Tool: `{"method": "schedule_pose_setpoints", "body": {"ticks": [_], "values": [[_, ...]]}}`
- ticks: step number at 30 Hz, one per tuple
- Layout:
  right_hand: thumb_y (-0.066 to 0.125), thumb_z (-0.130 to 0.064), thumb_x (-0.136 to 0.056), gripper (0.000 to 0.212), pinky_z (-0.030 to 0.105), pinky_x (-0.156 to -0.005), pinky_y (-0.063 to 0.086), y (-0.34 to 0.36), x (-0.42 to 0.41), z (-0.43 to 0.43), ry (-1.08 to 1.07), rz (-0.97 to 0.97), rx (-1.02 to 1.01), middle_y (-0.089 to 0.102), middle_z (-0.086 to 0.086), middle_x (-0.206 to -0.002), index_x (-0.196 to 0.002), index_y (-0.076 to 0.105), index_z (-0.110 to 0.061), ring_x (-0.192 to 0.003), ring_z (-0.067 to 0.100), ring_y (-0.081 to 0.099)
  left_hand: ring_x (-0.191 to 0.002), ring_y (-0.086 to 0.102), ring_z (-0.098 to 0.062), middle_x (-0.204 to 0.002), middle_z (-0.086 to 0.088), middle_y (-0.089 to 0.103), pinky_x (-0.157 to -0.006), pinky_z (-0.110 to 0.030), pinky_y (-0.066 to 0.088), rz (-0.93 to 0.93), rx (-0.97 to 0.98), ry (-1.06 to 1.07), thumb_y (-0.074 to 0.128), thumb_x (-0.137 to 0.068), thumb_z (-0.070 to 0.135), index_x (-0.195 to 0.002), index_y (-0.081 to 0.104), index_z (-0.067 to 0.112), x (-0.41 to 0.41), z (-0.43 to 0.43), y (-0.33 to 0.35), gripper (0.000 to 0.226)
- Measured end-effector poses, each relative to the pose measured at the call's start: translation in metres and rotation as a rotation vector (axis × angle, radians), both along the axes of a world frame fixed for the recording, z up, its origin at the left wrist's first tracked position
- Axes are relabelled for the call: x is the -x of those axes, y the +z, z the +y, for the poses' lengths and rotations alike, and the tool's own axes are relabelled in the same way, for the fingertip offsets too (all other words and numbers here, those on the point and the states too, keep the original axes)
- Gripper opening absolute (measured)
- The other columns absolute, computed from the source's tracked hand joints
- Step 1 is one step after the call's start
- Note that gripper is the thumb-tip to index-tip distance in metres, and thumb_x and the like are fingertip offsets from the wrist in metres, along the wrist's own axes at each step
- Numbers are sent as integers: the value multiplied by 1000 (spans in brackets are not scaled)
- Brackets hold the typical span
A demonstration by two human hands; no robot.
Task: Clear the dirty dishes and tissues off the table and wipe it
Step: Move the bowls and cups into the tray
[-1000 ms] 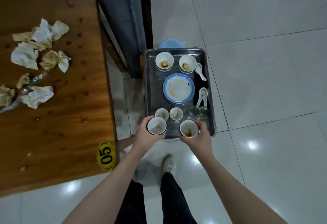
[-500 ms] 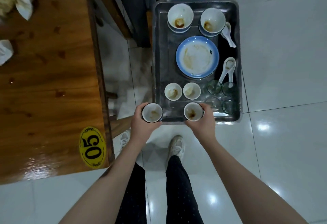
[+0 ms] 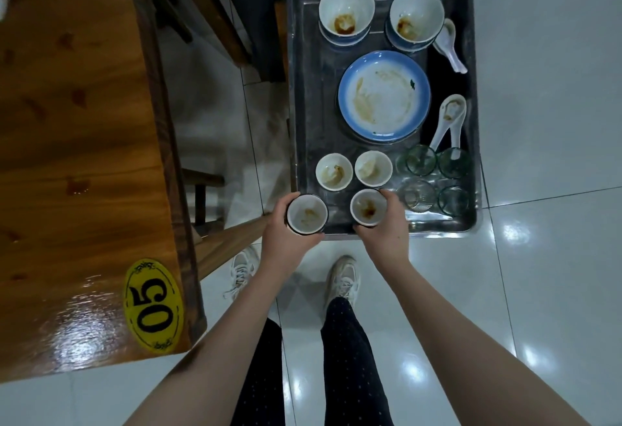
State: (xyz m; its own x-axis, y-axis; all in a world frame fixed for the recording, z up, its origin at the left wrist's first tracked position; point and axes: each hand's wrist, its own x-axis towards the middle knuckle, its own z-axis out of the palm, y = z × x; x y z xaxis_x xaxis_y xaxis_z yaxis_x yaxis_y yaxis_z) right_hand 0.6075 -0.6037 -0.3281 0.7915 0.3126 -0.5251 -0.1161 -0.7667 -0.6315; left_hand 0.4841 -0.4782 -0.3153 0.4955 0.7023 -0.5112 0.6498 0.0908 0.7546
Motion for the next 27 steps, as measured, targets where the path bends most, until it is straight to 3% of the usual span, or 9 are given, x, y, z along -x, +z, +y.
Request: {"method": "schedule_pose_setpoints", "body": {"ticks": [4,7,9,13,19,21,27], "values": [[75,-3,-69,69,26,-92,42,14,-1,-7,41,-6,-62,53,-7,-123,-129,47,-20,-113,11,50,-110,55,-9,-119,17,57,-91,-29,48,17,22,-11,89,-58,11,-121,52,33,-7,-5,-2,76],[73,-5,-74,61,21,-87,39,26,-2,-16,23,-30,-81,51,-18,-115,-127,49,-23,-108,7,50,-120,51,-7,-130,23,50,-94,-26,44,23,40,-24,90,-58,13,-121,50,39,-15,-8,-1,79],[73,-9,-77,56,21,-85,41,32,-4,-22,-1,-51,-77,51,-19,-115,-125,50,-23,-104,6,51,-131,43,-9,-140,22,42,-100,-27,41,16,37,-38,89,-59,10,-121,51,38,-22,-10,-3,79],[71,-11,-80,48,17,-78,41,38,-9,-34,-20,-80,-101,56,-15,-117,-123,52,-23,-96,4,54,-147,17,-18,-159,6,22,-115,-44,28,80,-47,-69,88,-62,12,-122,53,30,-33,-14,-9,71],[71,-12,-81,46,17,-76,38,29,-7,-45,-31,-85,-98,57,-14,-113,-122,52,-22,-94,6,55,-148,10,-20,-161,2,12,-116,-49,19,145,-157,-64,90,-60,17,-126,53,24,-32,-25,-21,76],[71,-12,-81,46,10,-74,37,26,-6,-48,-29,-88,-96,57,-13,-114,-122,52,-22,-95,6,55,-149,8,-20,-161,2,11,-116,-51,16,158,-172,-70,90,-61,19,-128,52,23,-34,-29,-24,78],[71,-11,-81,46,3,-73,36,33,-6,-53,-11,-95,-98,56,-14,-114,-121,52,-24,-94,3,54,-149,6,-22,-162,2,7,-116,-54,14,172,-122,-126,90,-63,20,-131,47,24,-35,-26,-23,81]]}}
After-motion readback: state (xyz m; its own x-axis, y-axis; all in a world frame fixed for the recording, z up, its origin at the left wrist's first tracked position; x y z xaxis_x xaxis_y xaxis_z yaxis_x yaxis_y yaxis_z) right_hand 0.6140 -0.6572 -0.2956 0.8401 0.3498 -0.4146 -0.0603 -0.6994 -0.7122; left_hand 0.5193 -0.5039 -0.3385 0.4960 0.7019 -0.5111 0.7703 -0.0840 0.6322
